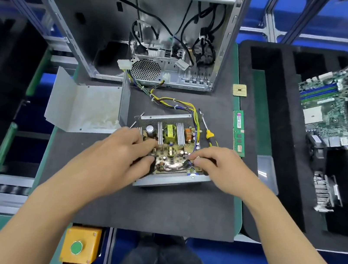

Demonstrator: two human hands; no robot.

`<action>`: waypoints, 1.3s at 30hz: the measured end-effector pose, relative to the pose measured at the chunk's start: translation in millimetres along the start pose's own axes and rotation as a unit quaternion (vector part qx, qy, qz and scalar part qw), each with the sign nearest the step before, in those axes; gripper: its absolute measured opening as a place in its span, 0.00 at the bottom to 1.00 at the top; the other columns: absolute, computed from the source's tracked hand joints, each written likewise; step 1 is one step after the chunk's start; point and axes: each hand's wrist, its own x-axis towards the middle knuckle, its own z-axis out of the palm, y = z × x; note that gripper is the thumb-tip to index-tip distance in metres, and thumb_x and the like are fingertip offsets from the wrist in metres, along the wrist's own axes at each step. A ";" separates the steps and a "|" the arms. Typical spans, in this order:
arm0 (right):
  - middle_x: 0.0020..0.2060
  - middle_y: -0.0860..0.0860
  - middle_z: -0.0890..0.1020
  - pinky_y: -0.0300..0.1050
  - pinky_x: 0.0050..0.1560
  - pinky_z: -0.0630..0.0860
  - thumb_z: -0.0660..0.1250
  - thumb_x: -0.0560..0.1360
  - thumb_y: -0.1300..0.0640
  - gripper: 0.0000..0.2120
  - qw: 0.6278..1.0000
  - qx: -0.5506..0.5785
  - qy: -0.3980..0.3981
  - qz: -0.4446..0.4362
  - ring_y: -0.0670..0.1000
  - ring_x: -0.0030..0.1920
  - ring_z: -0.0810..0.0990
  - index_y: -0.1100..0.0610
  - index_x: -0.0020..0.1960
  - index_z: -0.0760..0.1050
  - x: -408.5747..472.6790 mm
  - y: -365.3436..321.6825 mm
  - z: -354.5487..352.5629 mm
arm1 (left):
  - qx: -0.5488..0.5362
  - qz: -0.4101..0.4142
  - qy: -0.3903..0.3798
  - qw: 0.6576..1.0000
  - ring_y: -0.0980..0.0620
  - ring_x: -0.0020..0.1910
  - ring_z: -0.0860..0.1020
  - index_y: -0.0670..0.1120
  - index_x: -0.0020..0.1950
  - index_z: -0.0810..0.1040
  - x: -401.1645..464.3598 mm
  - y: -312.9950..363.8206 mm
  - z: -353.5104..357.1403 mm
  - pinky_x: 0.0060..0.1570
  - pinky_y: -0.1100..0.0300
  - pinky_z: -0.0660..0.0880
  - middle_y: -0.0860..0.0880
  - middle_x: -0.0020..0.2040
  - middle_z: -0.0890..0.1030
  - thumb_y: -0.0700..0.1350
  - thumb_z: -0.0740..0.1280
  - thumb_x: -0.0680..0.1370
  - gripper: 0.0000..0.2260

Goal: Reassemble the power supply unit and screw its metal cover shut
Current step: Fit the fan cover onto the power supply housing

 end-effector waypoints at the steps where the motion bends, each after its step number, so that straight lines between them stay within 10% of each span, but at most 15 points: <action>1: 0.32 0.29 0.78 0.23 0.39 0.66 0.65 0.81 0.54 0.09 1.000 -0.002 -0.022 0.004 0.28 0.37 0.74 0.44 0.51 0.83 0.2 -0.4 -2.3 | 0.006 -0.008 -0.002 1.000 0.43 0.42 0.74 0.42 0.58 0.82 0.2 0.7 -1.8 0.35 0.45 0.77 0.47 0.41 0.72 0.57 0.52 0.77 0.26; 16: 0.40 0.45 0.84 0.25 0.37 0.71 0.63 0.81 0.54 0.09 0.989 0.096 0.075 0.079 0.37 0.32 0.77 0.51 0.54 0.82 -4.9 15.2 -6.7 | 0.162 -0.099 -0.056 0.980 0.52 0.44 0.61 0.52 0.51 0.77 10.1 23.2 -7.7 0.37 0.57 0.63 0.52 0.37 0.62 0.57 0.53 0.77 0.16; 28: 0.37 0.44 0.84 0.26 0.37 0.71 0.65 0.80 0.54 0.07 0.983 0.137 0.095 0.080 0.38 0.33 0.78 0.49 0.51 0.82 -5.7 21.6 -2.1 | 0.212 -0.160 0.065 0.962 0.42 0.36 0.73 0.42 0.36 0.77 2.0 54.4 -9.1 0.27 0.62 0.56 0.47 0.33 0.65 0.39 0.74 0.69 0.06; 39: 0.37 0.42 0.84 0.27 0.38 0.71 0.65 0.80 0.53 0.07 0.980 0.144 0.112 0.077 0.39 0.33 0.78 0.48 0.48 0.82 -2.2 25.8 -0.5 | 0.265 -0.115 0.012 0.957 0.43 0.35 0.75 0.45 0.35 0.76 7.0 62.1 4.5 0.28 0.58 0.57 0.46 0.33 0.72 0.39 0.80 0.62 0.12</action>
